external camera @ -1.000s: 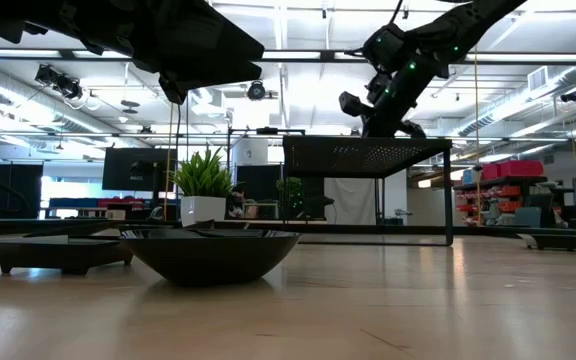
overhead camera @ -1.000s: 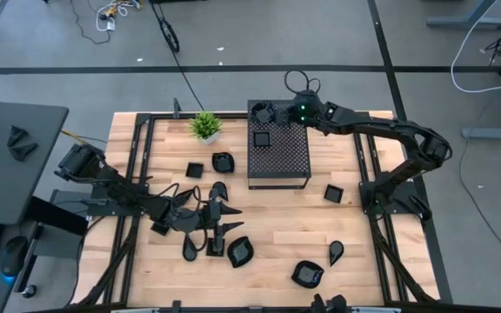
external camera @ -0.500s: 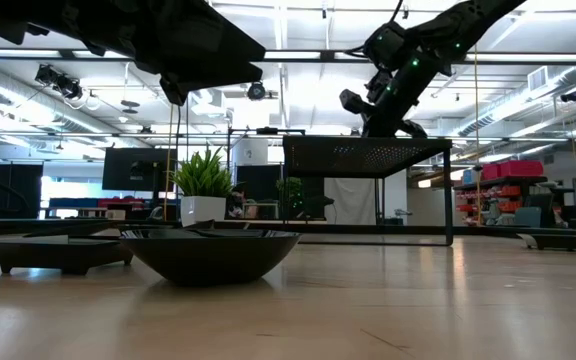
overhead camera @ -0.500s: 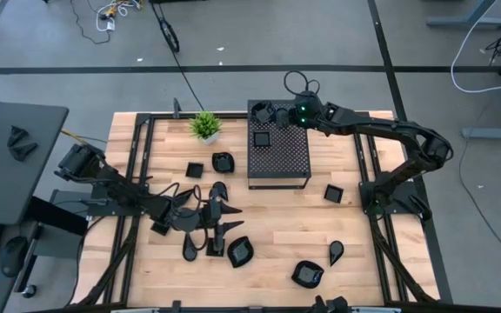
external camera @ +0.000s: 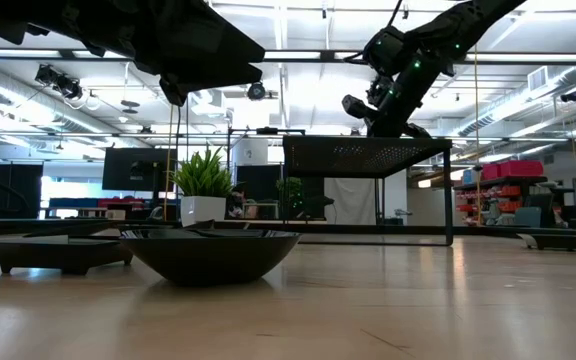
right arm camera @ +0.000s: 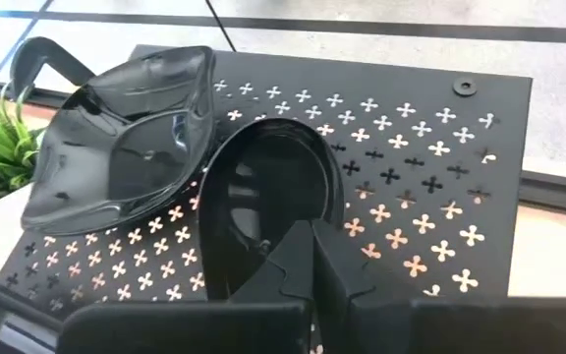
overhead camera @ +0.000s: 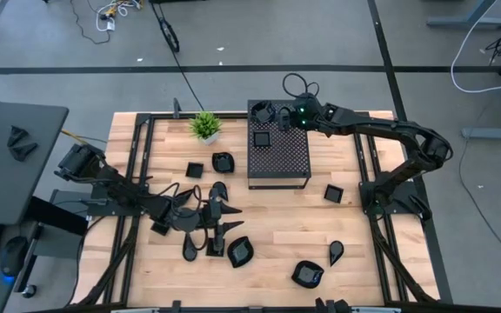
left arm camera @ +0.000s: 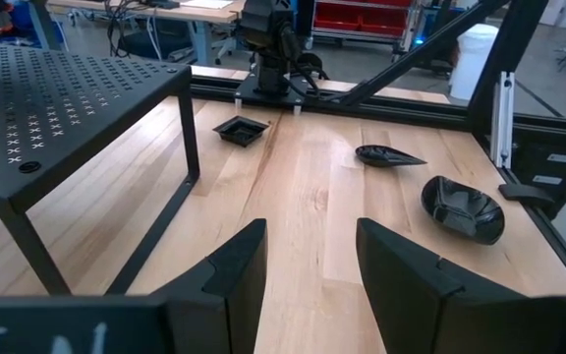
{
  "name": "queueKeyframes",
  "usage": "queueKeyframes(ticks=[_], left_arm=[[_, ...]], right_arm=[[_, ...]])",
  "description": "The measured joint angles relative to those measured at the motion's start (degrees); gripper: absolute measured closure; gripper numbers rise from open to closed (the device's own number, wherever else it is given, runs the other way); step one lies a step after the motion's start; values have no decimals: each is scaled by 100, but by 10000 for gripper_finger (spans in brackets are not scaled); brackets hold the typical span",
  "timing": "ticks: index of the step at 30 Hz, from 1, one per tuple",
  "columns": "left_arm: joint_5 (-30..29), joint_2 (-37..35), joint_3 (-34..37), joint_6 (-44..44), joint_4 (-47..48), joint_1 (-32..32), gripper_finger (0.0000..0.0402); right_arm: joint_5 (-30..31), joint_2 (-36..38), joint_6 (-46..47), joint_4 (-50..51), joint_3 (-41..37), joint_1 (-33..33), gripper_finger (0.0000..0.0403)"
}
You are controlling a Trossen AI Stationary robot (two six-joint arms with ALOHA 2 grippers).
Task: Pick & Place Mini shaped plates
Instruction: Stack the drop shaped plate on top of the drop shaped plates on the shelf, then stack the square plate on top of the square plates on the shelf
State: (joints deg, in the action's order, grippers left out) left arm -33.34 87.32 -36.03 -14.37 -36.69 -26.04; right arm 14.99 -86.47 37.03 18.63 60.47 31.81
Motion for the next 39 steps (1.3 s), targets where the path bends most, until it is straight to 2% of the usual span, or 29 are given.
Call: queueKeyframes(ticks=[10, 15, 19, 23, 30, 35, 39], left_arm=[[0, -1, 0, 0, 6, 0, 236], [0, -1, 0, 0, 9, 0, 236], [1, -1, 0, 3, 15, -24, 236], [158, 1, 0, 4, 26, -42, 236], [452, -1, 0, 326, 24, -249, 236], [453, 1, -1, 894, -29, -506, 236], [444, 3, -238, 1419, 245, -847, 236]], right_arm=[[216, 493, -54, -62, 0, -135, 397], [542, 920, -403, -67, 0, -562, 397], [1036, 1228, -737, -65, 0, -1538, 397], [1827, 1292, -1106, -45, 0, -2956, 397], [3173, 886, -1008, -15, 0, -5478, 401], [3407, 336, -753, -215, 2, -6745, 401], [3400, -96, -747, -617, 2, -7382, 399]])
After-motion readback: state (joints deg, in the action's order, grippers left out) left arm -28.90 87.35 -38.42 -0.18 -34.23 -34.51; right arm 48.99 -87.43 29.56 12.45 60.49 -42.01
